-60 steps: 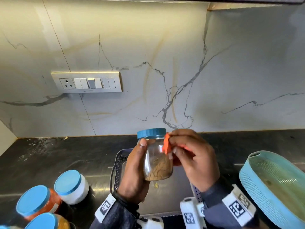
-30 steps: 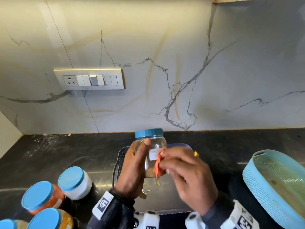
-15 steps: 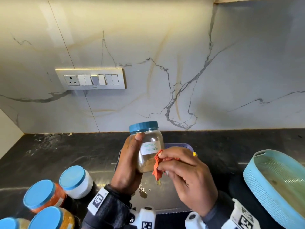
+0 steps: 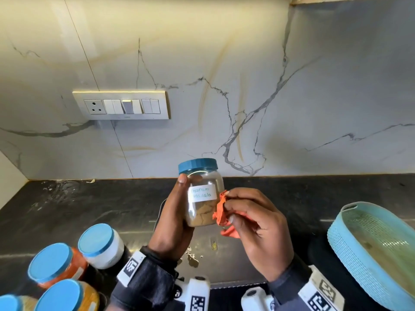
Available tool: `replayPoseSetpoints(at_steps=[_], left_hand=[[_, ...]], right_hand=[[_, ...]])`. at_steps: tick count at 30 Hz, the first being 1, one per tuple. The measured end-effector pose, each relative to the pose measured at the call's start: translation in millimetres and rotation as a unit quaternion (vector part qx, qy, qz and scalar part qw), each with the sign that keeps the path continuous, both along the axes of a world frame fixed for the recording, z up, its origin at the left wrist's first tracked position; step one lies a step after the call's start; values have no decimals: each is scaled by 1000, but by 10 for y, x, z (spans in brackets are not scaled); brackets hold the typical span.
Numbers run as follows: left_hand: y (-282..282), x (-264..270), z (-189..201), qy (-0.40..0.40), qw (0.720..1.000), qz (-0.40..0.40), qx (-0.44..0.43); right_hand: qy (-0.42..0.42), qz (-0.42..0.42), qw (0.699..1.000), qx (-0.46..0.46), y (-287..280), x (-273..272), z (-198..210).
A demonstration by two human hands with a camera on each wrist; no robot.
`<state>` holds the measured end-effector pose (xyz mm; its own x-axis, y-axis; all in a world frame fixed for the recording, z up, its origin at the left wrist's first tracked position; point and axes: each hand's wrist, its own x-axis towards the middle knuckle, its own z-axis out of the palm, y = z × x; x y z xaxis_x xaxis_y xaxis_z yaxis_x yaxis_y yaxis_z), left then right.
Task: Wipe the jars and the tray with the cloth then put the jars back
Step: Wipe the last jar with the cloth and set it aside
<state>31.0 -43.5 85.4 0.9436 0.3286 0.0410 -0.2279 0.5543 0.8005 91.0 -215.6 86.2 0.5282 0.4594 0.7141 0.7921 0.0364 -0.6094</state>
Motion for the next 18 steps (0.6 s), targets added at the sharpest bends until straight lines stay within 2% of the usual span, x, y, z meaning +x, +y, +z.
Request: replayPoseSetpoints(at_steps=[5,9,13,18], left_hand=[[-12,-49,-13,27,997,8,66],[-27,-57,-123,28,991,15,127],[-84,-75,-126,37,990,24,135],[70,-104,-45,27,993,89,71]], right_hand=[[-93,-27,994,-56,-2,-22,-97],[-45,-24,998,-35,28,124,-20],[85,-16,996,31,131,299,65],[75,18,997,-21,137,54,-185]])
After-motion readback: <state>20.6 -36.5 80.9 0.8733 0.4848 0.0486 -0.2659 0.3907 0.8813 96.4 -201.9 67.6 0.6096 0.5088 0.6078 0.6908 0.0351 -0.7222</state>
